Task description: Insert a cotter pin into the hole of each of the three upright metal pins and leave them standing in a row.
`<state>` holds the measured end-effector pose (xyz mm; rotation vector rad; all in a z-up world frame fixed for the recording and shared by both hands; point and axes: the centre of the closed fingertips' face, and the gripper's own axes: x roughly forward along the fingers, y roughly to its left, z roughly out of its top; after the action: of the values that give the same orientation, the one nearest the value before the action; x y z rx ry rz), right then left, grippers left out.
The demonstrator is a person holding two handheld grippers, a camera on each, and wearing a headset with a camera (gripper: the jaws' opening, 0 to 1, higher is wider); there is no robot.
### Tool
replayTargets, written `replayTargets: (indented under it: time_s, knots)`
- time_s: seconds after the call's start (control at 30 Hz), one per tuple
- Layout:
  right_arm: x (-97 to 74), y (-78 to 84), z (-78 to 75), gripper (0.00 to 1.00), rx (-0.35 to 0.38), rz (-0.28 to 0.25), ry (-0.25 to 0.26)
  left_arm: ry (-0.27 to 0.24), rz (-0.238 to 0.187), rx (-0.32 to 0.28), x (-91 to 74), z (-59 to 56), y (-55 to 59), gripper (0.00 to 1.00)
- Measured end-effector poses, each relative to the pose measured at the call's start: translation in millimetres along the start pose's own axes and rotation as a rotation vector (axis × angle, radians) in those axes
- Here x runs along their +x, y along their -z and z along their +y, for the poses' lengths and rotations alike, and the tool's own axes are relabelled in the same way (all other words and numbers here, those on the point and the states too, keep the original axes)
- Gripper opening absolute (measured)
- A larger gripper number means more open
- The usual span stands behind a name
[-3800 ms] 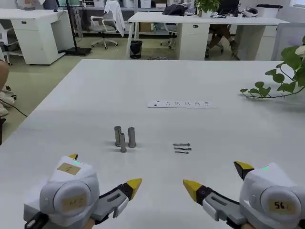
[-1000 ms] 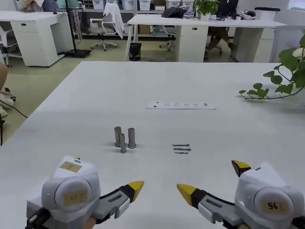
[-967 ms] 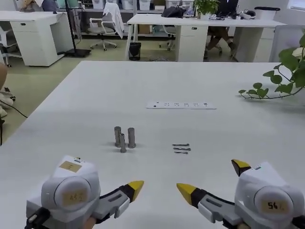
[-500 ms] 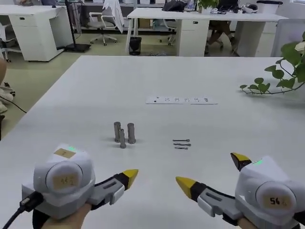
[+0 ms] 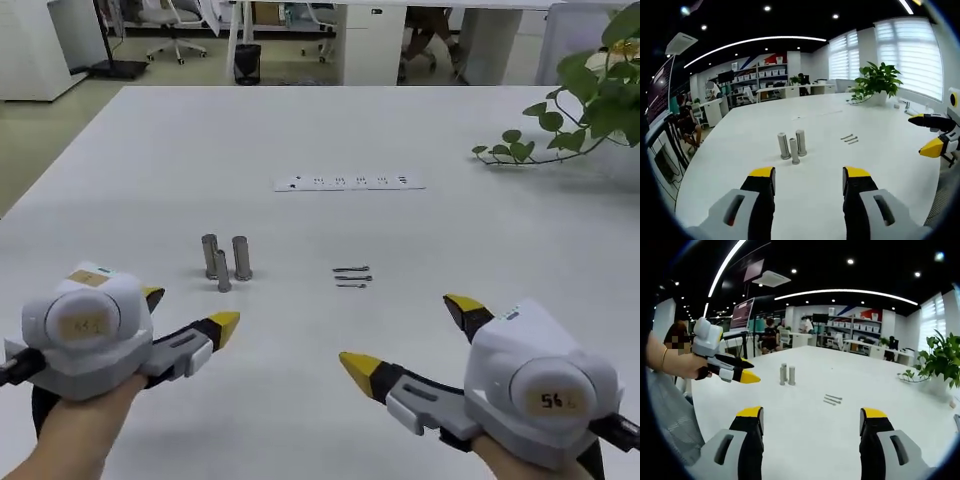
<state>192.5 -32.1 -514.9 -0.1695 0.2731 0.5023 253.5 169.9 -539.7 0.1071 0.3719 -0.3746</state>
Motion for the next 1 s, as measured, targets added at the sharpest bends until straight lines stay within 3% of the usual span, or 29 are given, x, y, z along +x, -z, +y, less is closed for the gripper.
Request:
replayTargets:
  time_s: [0.2,0.3,0.4,0.47,0.5,0.53,0.57,0.6,0.67,0.77,0.87,1.0]
  knots:
    - [0.3,-1.3,0.5,0.75,0.018,-0.005,-0.004,0.020,-0.015,0.027,13.0,3.1,-6.9,0.45]
    - [1.0,-0.5,1.2,0.74,0.019,-0.002,-0.008,0.030,0.001,0.044,22.0,5.8,-8.9,0.42]
    - [1.9,1.0,2.0,0.74,0.026,0.006,-0.012,0.042,0.084,0.082,32.8,9.0,-4.5,0.39]
    - [2.0,1.1,1.7,0.73,0.023,0.008,-0.011,0.040,0.030,0.092,38.6,9.5,-14.8,0.38]
    - [2.2,0.9,1.3,0.73,0.027,0.007,-0.011,0.055,-0.019,0.055,42.0,6.6,-22.5,0.38]
    - [2.4,0.7,0.9,0.73,0.030,0.006,-0.011,0.064,-0.038,0.036,44.5,5.7,-26.1,0.37]
    - [2.6,1.0,0.0,0.73,0.031,0.007,-0.009,0.066,0.003,0.048,48.0,6.2,-21.6,0.36]
    - [2.7,1.3,-0.8,0.73,0.031,0.008,-0.007,0.065,0.013,0.060,50.7,6.1,-20.6,0.35]
    - [3.0,1.7,-2.2,0.73,0.036,0.009,-0.004,0.064,0.007,0.067,55.0,6.2,-21.2,0.34]
    - [3.3,3.2,-3.3,0.72,0.040,0.015,-0.003,0.074,-0.007,0.022,63.2,7.4,-22.5,0.32]
    - [3.8,4.7,-4.9,0.72,0.042,0.020,-0.001,0.067,0.010,0.035,71.1,11.0,-18.4,0.28]
    - [4.1,5.1,-7.5,0.72,0.042,0.023,0.006,0.074,0.022,0.007,79.0,16.7,-14.4,0.24]
